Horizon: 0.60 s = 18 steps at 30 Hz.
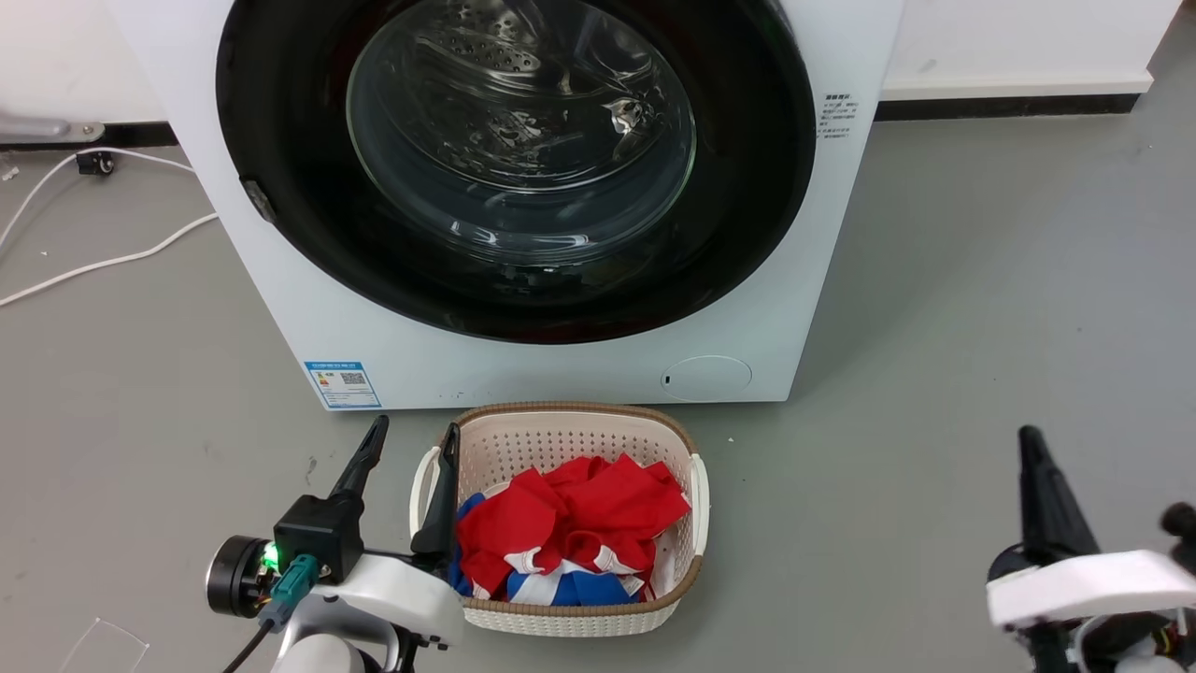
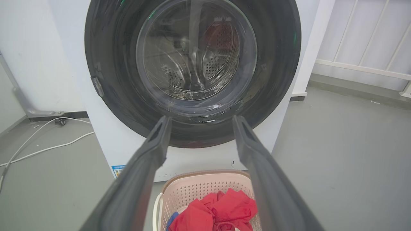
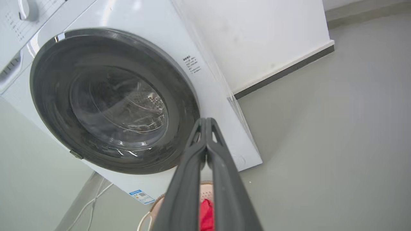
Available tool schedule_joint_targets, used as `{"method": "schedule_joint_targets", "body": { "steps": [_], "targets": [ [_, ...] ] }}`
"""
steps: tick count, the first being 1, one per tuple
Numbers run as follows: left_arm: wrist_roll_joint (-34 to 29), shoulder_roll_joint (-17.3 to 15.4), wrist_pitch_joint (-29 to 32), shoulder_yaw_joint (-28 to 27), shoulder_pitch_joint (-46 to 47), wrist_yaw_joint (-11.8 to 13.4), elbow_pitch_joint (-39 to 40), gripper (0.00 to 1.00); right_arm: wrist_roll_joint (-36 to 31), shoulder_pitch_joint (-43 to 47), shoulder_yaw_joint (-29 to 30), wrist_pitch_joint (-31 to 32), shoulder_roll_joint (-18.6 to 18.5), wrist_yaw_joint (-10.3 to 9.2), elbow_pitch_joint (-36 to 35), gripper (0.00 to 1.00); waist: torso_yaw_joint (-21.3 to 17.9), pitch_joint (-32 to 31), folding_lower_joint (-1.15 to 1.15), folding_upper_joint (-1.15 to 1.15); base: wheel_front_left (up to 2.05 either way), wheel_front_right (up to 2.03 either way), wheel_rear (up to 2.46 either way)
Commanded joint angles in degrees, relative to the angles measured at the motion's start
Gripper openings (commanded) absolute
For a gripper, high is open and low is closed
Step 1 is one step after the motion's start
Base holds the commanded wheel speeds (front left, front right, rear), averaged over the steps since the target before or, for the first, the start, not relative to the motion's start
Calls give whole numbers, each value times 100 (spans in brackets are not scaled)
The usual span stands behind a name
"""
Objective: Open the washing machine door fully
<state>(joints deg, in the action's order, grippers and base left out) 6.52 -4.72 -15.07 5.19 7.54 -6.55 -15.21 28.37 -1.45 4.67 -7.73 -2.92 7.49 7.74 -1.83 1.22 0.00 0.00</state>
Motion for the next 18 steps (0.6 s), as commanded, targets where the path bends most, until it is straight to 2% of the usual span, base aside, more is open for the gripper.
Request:
{"method": "schedule_joint_targets", "body": {
  "steps": [1, 6, 10, 14, 18],
  "targets": [
    [-5, 31, -14, -12, 77, -12, 7, 100, 314, -140, 67, -44, 7, 0, 65, 0, 10, 16, 0, 0, 0, 0, 0],
    [-22, 56, -14, -40, 141, -21, 48, 100, 1580, -576, 535, -116, 3, 0, 526, 0, 33, 140, 0, 0, 0, 0, 0],
    [-37, 72, -14, -72, 235, -24, 112, 100, 2588, -1089, 851, 58, 6, 0, 902, 0, 42, 314, 0, 0, 0, 0, 0],
    [-40, 82, -14, -99, 345, -35, 190, 100, 3251, -1694, 1161, 400, -1, 0, 1222, 0, 65, 560, 0, 0, 0, 0, 0],
    [-52, 94, -14, -113, 507, -31, 303, 100, 3716, -2338, 1490, 769, -171, 0, 1504, 0, 113, 842, 0, 0, 0, 0, 0]
  ]
}}
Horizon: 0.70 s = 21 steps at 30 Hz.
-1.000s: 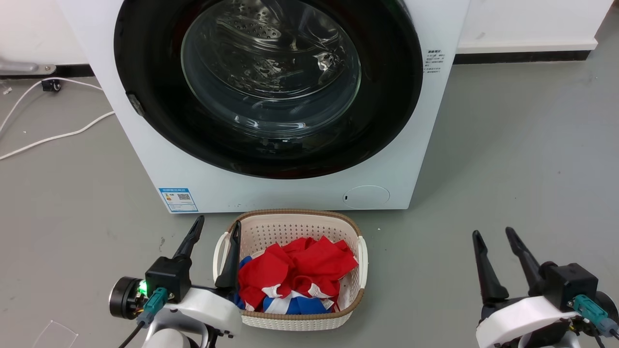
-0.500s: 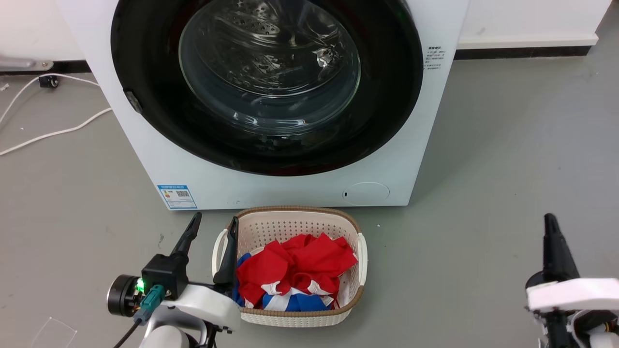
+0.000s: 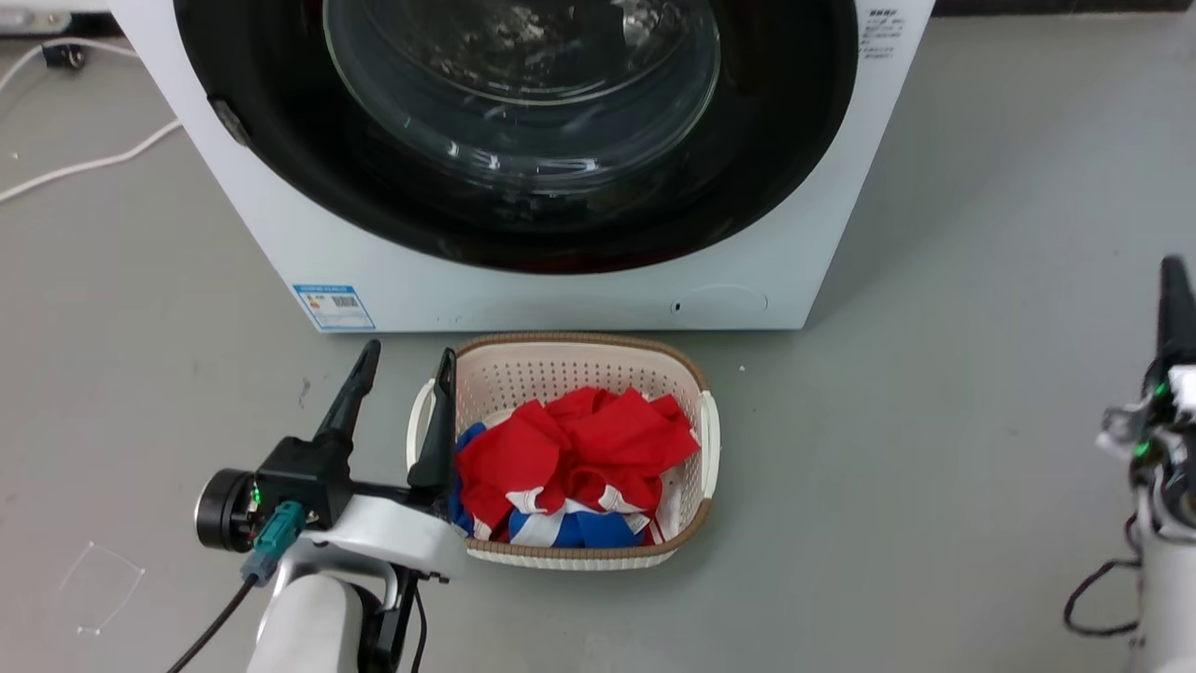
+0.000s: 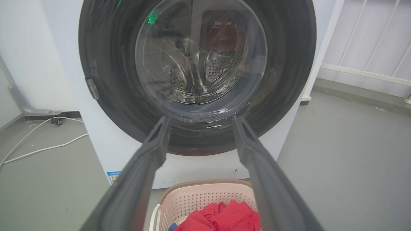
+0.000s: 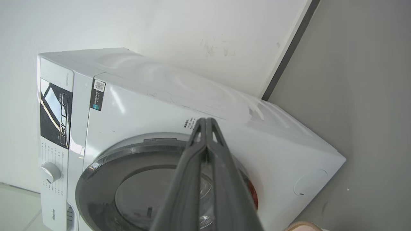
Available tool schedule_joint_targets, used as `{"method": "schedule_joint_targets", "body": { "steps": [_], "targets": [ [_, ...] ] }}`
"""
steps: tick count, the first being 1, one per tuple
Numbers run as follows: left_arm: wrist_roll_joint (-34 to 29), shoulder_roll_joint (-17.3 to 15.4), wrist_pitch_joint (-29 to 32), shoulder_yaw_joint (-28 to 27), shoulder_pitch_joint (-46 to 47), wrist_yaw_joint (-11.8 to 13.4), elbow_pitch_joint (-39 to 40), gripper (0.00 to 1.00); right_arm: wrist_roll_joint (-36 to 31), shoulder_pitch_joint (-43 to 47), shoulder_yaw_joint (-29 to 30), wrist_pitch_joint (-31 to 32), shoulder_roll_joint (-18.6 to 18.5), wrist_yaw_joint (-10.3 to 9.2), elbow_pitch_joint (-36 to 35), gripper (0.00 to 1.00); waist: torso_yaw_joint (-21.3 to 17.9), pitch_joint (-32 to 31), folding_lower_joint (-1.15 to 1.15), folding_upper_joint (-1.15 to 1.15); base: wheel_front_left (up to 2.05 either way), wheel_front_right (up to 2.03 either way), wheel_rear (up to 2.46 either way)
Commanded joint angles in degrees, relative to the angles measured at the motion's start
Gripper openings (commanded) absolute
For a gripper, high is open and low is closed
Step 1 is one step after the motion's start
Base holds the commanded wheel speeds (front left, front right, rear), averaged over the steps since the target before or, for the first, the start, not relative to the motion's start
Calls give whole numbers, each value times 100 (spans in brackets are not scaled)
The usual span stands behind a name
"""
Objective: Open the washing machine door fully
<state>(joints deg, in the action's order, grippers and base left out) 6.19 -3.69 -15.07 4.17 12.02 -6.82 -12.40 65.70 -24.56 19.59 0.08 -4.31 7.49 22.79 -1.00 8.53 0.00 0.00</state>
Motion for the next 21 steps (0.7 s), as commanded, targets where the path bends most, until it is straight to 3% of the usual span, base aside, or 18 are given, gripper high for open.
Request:
{"method": "schedule_joint_targets", "body": {
  "steps": [1, 9, 13, 21],
  "targets": [
    [1, -2, -14, -15, 93, -8, 41, 100, 65, -199, 59, 81, -94, 0, 78, 0, 43, 185, 0, 0, 0, 0, 0],
    [-48, 31, -14, 62, 425, -24, 258, 100, 382, -1700, 255, 1037, -603, 1, 753, 0, 158, 780, 0, 0, 0, 0, 0],
    [-46, 42, -14, 137, 550, -37, 329, 100, 242, -2435, 178, 1623, -879, 1, 1085, 0, 238, 995, 0, 0, 0, 0, 0],
    [-6, 63, -14, 261, 821, -52, 463, 100, -266, -3807, -44, 2854, -1033, 1, 1724, 0, 406, 1380, 0, 0, 0, 0, 0]
  ]
}}
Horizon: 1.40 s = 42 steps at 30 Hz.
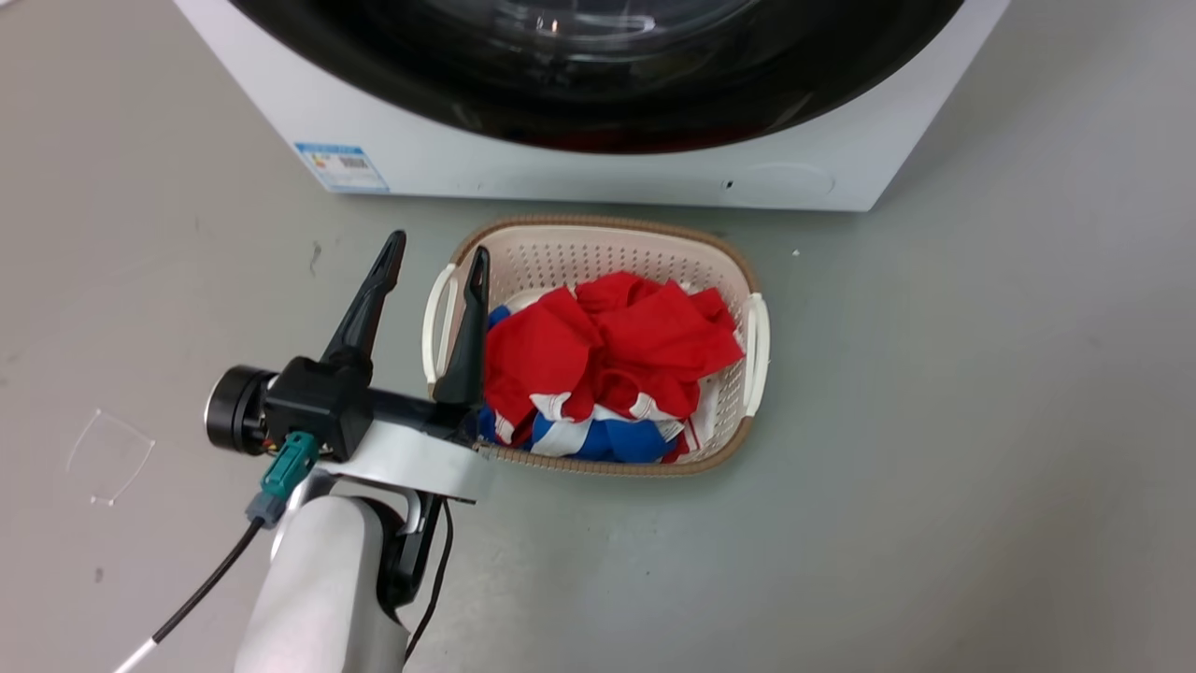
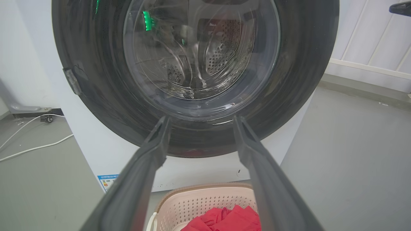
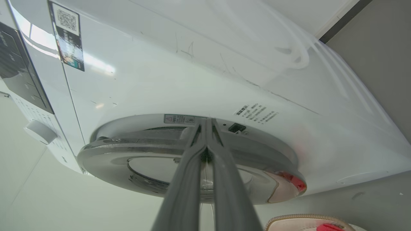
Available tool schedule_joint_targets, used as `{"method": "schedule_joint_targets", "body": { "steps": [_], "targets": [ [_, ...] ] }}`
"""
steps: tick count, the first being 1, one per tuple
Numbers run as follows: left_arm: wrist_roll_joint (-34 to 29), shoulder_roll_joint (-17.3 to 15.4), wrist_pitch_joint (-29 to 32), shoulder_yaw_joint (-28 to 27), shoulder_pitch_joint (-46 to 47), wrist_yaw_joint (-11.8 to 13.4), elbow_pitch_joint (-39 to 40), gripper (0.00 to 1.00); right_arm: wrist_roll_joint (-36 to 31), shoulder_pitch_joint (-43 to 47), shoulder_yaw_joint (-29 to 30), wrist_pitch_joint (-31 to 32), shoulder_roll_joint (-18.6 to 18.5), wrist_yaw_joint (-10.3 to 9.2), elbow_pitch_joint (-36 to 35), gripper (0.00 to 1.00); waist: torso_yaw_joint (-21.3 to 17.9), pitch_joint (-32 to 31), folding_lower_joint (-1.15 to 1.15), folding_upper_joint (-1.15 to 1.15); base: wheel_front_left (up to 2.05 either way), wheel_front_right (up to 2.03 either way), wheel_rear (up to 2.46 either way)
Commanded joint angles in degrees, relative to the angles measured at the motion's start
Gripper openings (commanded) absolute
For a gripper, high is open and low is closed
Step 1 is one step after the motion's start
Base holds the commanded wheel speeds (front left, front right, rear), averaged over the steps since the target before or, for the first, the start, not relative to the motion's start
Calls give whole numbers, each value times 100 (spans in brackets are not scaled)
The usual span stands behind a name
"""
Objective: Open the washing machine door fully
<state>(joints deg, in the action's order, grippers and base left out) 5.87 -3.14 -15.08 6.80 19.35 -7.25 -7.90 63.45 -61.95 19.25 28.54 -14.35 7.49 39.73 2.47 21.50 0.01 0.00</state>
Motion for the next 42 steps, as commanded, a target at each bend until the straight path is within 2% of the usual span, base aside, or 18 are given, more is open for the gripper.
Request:
{"method": "schedule_joint_targets", "body": {
  "steps": [1, 10, 23, 30, 42],
  "targets": [
    [33, 11, -13, 18, 120, -11, 27, 100, -145, -215, -46, 128, -34, 1, 114, 0, 84, 131, -1, 0, 0, 0, 0],
    [102, 21, -13, 143, 396, -19, 118, 100, -1043, -1244, -176, 858, 165, 1, 518, 0, 253, 604, -1, 0, 0, 0, 0],
    [139, 29, -13, 176, 685, -25, 240, 100, -1731, -1885, 288, 1234, 675, 1, 536, 0, 318, 1119, -1, 0, 0, 0, 0],
    [238, 29, -13, 249, 692, -19, 192, 100, -1701, -1660, 596, 1827, 721, 1, 383, 0, 311, 1027, -1, 0, 0, 0, 0],
    [179, 29, -13, 129, 333, -9, 27, 100, -1391, -802, 880, 3058, 973, 1, -19, 0, 83, 409, -1, 0, 0, 0, 0]
  ]
}}
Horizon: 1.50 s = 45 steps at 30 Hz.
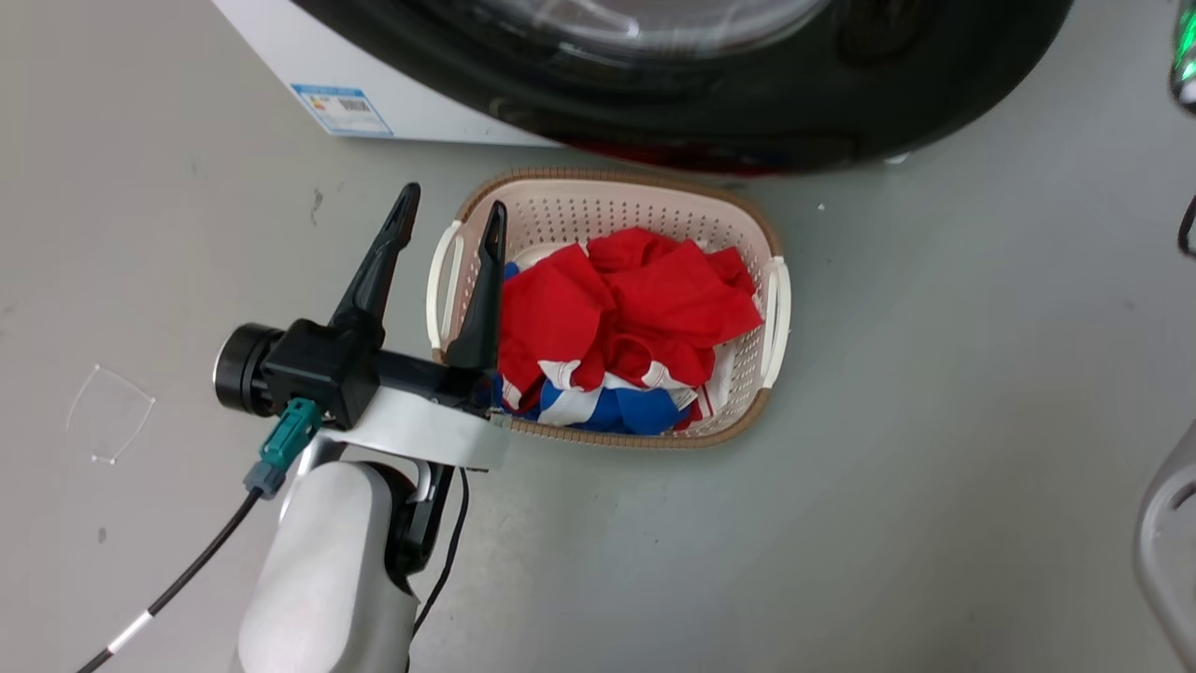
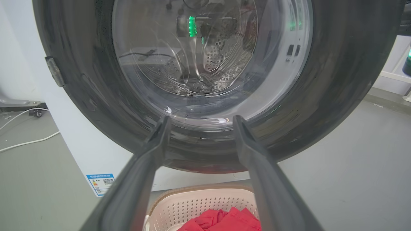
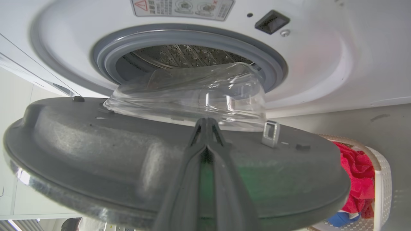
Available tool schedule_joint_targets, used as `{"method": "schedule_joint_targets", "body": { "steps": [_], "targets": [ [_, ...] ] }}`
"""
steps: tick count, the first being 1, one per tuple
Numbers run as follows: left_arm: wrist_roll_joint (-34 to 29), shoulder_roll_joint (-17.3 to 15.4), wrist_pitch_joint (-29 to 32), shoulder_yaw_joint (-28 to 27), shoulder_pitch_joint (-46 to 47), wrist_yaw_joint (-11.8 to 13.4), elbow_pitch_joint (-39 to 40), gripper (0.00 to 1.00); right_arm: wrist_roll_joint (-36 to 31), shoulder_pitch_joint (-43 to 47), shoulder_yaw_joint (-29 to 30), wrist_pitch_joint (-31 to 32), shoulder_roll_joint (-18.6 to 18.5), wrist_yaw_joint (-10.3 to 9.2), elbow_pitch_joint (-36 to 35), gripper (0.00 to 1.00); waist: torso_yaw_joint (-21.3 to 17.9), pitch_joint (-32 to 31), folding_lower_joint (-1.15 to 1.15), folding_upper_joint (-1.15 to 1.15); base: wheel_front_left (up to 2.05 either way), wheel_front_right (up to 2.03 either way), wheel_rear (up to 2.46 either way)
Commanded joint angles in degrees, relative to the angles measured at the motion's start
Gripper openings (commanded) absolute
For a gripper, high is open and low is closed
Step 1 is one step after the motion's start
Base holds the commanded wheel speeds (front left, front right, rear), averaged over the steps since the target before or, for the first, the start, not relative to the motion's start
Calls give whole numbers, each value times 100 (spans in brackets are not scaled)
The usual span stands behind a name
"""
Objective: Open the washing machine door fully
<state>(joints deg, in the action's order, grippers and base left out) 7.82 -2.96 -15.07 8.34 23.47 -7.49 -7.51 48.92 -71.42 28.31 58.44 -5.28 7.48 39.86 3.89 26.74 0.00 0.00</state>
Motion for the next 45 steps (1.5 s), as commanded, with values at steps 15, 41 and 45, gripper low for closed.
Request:
{"method": "schedule_joint_targets", "body": {
  "steps": [15, 41, 45],
  "targets": [
    [53, 11, -14, -67, -637, 6, -258, 100, 1235, 2068, -1176, 533, 269, 2, -1232, 0, -116, -1055, 0, 0, 0, 0, 0],
    [136, 11, -14, 206, -1522, 2, -615, 100, 3321, 4296, -4686, -1869, 240, 3, -1993, 0, -68, -2322, 0, 0, 0, 0, 0],
    [158, 11, -14, 217, -1594, 2, -643, 100, 2977, 4581, -4459, -2800, 207, 3, -1970, 0, -113, -2444, 0, 0, 0, 0, 0]
  ]
}}
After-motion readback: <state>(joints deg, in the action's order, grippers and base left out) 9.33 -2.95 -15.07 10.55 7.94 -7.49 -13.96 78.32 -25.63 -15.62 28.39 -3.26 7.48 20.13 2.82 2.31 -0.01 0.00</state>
